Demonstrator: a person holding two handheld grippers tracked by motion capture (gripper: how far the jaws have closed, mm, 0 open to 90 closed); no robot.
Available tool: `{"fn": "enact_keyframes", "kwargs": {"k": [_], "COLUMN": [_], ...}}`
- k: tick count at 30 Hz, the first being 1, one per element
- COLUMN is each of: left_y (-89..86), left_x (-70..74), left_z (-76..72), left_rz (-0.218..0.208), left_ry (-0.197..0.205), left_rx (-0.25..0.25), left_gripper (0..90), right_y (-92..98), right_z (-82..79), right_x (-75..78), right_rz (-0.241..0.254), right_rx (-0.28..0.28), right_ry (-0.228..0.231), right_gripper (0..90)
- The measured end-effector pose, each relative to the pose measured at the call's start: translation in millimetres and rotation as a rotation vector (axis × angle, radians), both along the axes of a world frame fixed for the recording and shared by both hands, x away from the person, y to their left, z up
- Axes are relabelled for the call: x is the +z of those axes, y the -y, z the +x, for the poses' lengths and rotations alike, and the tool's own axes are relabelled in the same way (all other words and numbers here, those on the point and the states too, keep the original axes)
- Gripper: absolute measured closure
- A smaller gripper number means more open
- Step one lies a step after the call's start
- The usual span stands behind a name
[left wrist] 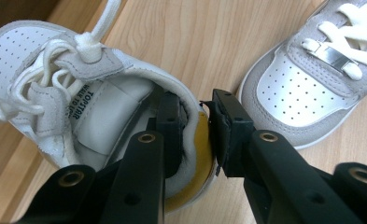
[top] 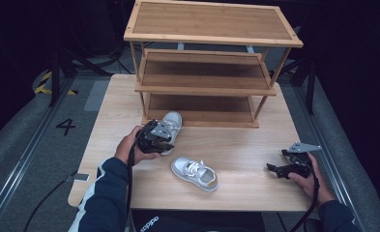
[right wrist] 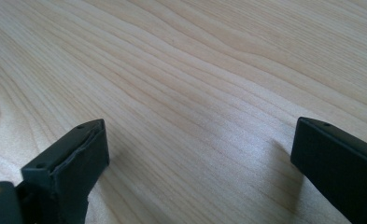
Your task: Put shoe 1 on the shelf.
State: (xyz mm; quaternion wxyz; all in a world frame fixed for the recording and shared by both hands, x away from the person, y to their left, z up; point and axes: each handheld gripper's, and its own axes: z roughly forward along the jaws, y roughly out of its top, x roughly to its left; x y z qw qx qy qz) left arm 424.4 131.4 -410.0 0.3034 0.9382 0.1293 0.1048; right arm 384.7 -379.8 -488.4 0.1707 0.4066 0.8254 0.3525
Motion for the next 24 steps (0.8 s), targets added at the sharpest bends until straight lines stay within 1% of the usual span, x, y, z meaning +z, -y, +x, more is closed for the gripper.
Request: {"fn": "enact_keyframes", "kwargs": {"k": [1,2,4,6,7,8,9,12,13,14,16,17,18,20,23,24], "left_y": [1.1,2.0,4.5,11.8,11.8,18.2,22.4,35.8,35.8,44.2,52.2,55.1,62.2,72.0,81.5,81.5], "left_x": [1.4,2.2,4.9,11.6,11.6,16.7,19.4,27.0,27.0,28.3,28.0,27.9,26.2,23.8,20.5,20.5], "left_z": [0.2,1.5,3.2,8.7,8.7,12.2,14.4,22.3,22.3,27.0,33.7,36.8,44.7,54.3,66.5,66.5], "left_rz": [-0.001,-0.003,-0.009,0.004,0.004,0.010,0.005,0.018,0.018,0.021,0.027,0.036,0.048,0.074,0.070,0.070], "left_ry": [0.002,0.016,0.019,0.038,0.038,0.047,0.052,0.056,0.056,0.060,0.064,0.057,0.052,0.052,0.037,0.037], "left_rx": [0.003,-0.005,0.005,0.000,0.000,0.000,-0.003,-0.008,-0.008,0.009,0.010,0.013,0.012,0.022,0.043,0.043], "left_gripper": [74.6,74.5,74.5,74.5,74.6,74.5,74.5,74.6,74.5,74.5,74.6,74.6,74.6,74.5,74.5,74.5], "right_y": [0.0,0.0,-0.1,-0.2,-0.2,-0.3,-0.3,-0.7,-0.7,-0.7,-0.7,-0.7,-0.7,-0.8,-0.8,-0.8], "right_z": [0.0,0.0,0.0,0.0,0.0,0.2,0.5,1.1,1.1,1.3,1.3,1.3,1.3,1.3,1.2,1.2], "right_x": [0.0,0.0,0.0,0.0,0.0,0.0,0.0,0.0,0.0,0.0,-0.1,-0.1,-0.1,-0.1,0.0,0.0], "right_rz": [0.000,0.000,0.000,0.000,0.000,-0.001,-0.001,-0.002,-0.002,-0.002,-0.002,-0.002,-0.002,-0.002,-0.002,-0.003], "right_rx": [0.000,0.000,-0.001,-0.002,-0.001,0.000,0.001,0.003,0.003,0.004,0.005,0.005,0.005,0.005,0.004,0.004], "right_ry": [0.000,0.000,0.000,0.000,0.000,0.000,0.001,0.000,0.000,0.000,0.001,0.001,0.001,0.001,0.000,0.000], "right_gripper": [4.4,4.4,4.4,4.4,4.3,4.2,4.0,3.8,3.8,3.8,3.8,3.8,3.8,3.8,3.8,3.8]}}
